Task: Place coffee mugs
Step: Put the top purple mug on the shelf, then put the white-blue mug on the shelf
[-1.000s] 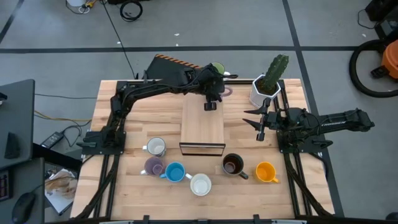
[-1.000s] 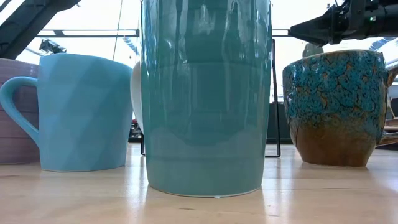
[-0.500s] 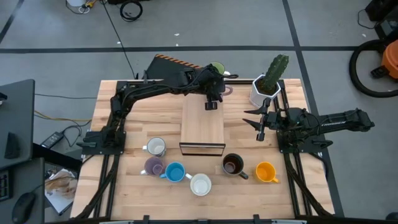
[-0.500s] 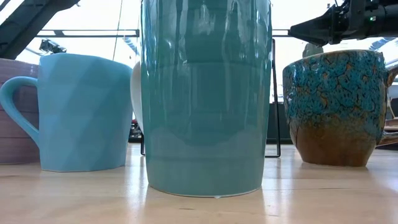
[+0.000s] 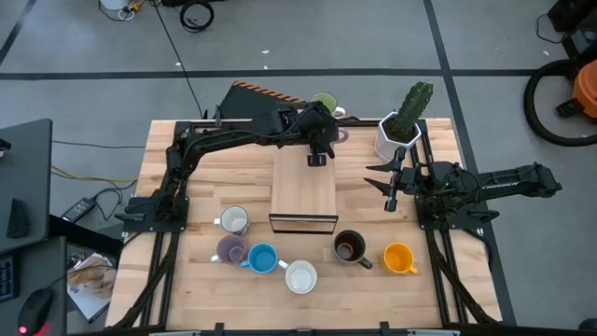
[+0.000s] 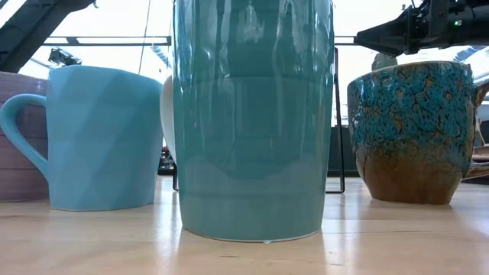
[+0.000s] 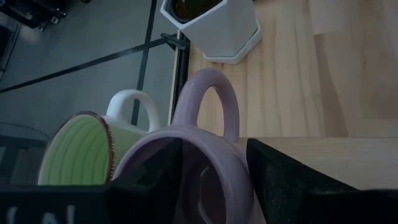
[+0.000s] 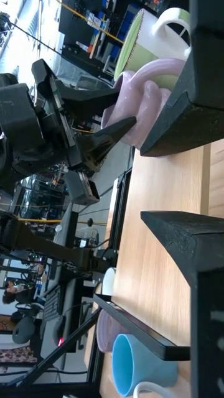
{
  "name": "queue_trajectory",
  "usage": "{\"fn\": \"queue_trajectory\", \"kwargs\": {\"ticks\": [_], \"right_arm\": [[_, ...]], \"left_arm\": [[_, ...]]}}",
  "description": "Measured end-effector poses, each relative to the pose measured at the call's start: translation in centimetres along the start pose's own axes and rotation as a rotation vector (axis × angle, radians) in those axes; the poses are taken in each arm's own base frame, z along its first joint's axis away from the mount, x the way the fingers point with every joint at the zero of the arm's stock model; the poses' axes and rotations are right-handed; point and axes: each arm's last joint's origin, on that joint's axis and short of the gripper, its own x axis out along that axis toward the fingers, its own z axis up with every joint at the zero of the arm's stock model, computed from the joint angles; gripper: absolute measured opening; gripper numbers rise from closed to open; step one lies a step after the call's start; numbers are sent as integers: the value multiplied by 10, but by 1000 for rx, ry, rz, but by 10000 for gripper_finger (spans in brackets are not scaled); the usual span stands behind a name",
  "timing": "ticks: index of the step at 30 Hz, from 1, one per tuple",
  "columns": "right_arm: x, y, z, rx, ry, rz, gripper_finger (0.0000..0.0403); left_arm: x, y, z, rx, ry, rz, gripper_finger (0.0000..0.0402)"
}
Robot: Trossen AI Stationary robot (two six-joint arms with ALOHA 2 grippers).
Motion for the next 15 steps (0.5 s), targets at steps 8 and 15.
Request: {"fn": "queue_trajectory", "kwargs": {"ticks": [8, 15], "right_arm": [[0, 0, 0, 0, 0, 0, 158], [0, 0, 0, 0, 2, 0, 158]], "left_arm": [[-10, -4, 6, 50, -28, -5, 186], [-37, -6, 17, 102, -74, 41, 186]]}}
